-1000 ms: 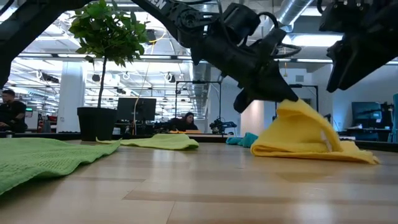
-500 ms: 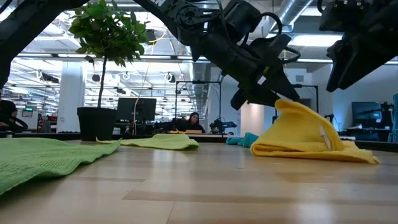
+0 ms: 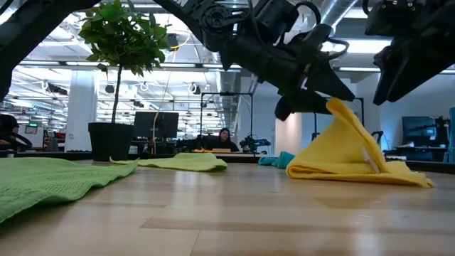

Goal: Fold microfiber towels
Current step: Fold the yellow towel

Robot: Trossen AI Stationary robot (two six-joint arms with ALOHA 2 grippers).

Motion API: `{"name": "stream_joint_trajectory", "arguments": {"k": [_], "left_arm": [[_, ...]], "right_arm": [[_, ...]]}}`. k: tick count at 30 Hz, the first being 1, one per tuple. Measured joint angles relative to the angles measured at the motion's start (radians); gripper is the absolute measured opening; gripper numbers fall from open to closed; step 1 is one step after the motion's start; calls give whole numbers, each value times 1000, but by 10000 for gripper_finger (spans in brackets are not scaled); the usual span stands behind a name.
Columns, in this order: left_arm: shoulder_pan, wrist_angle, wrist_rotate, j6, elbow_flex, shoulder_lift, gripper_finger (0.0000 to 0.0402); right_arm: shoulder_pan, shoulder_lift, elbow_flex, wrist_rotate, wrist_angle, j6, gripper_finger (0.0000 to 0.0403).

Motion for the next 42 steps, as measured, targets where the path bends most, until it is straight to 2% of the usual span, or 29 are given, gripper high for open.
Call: {"name": "stream_joint_trajectory", "arguments": {"k": [5, 11, 15, 19, 24, 28, 35, 42], "left_arm": [[-15, -1, -95, 76, 0, -1, 174], [-20, -7, -57, 116, 0, -1, 174], [-19, 48, 18, 114, 0, -1, 174], [-21, 84, -16, 124, 0, -1, 174], [-19, 51, -23, 156, 0, -11, 174], [-19, -78, -24, 226, 1, -32, 174], [-19, -402, -195, 282, 1, -112, 174], [-35, -567, -211, 263, -1, -144, 174]], "right_arm": [[0, 0, 0, 0, 0, 1, 255], [0, 0, 0, 0, 0, 7, 255], [0, 0, 0, 0, 0, 7, 255], [0, 0, 0, 0, 0, 7, 255], [0, 0, 0, 0, 0, 7, 255], [0, 0, 0, 0, 4, 5, 255], [-40, 4, 0, 64, 69, -76, 255], [-175, 79, -13, -23, 103, -114, 255]]}}
